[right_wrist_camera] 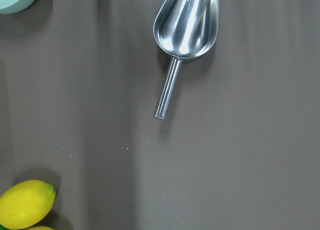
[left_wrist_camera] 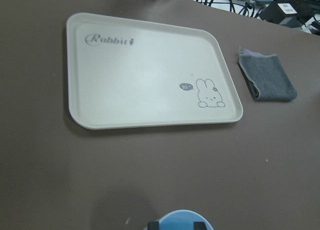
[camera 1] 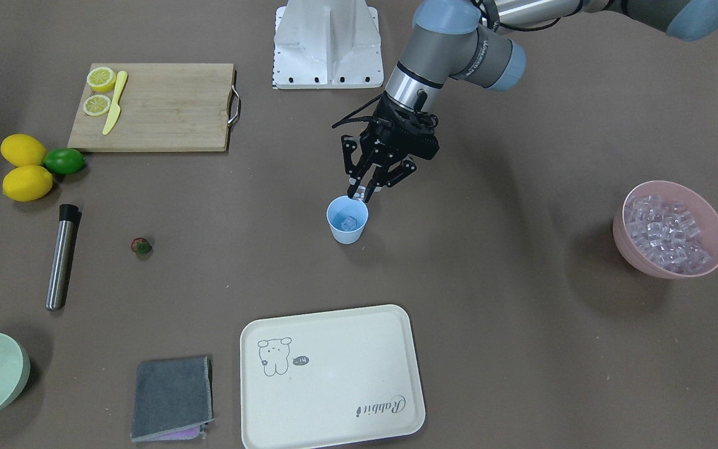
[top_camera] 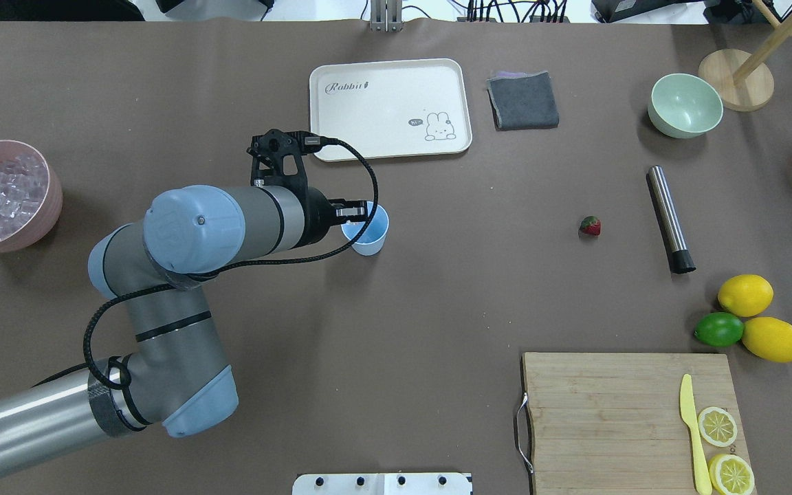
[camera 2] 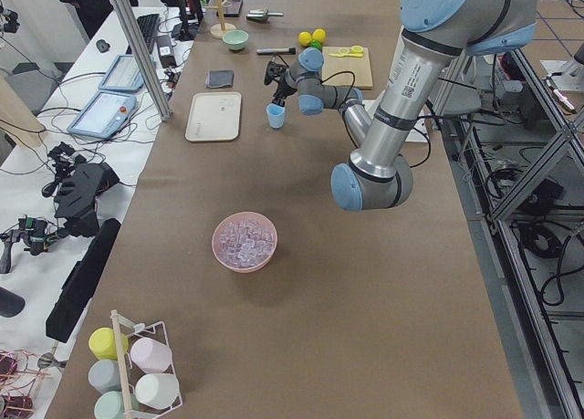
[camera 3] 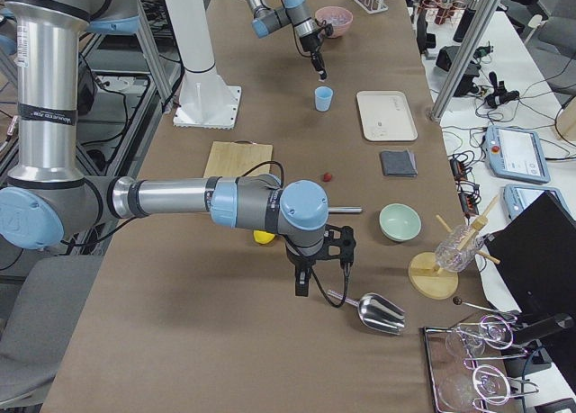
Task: Mash ice and strawberries in cup
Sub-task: 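Carry the ice cube with the left gripper over the light-blue cup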
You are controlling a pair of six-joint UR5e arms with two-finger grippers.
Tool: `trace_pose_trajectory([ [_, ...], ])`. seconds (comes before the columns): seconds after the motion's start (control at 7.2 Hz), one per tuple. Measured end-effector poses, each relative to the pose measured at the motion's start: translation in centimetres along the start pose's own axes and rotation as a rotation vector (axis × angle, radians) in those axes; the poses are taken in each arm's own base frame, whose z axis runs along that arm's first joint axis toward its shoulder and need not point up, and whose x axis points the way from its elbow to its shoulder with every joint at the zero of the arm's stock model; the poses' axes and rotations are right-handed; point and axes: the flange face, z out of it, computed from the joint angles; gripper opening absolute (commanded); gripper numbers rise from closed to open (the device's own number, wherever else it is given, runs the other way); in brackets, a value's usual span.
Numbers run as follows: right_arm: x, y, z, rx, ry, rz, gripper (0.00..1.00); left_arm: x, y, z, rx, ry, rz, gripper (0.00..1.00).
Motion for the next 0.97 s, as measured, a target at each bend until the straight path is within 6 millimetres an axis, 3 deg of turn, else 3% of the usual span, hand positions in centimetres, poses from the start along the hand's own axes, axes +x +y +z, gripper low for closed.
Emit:
trace_pose_trajectory([
  [0.56, 0.0, -0.2, -0.1, 0.002, 0.011, -0.002, 1.0, -0.3, 0.2, 3.6, 0.038, -0.043, 0.008, 0.0],
  [0.69, 0.0, -0.3, -0.1, 0.002, 0.014, -0.002, 1.0, -0.6, 0.3, 4.3, 0.041, -0.04, 0.007, 0.67],
  [0.83, 0.0, -0.4, -0.2, 0.002, 0.015, -0.002, 1.0, -0.4, 0.3, 4.5, 0.043, -0.032, 0.003, 0.97],
  [0.97, -0.1, -0.5, -0.3, 0.002, 0.015, -0.003, 1.0, 0.3, 0.2, 4.4, 0.044, -0.023, 0.001, 0.98],
])
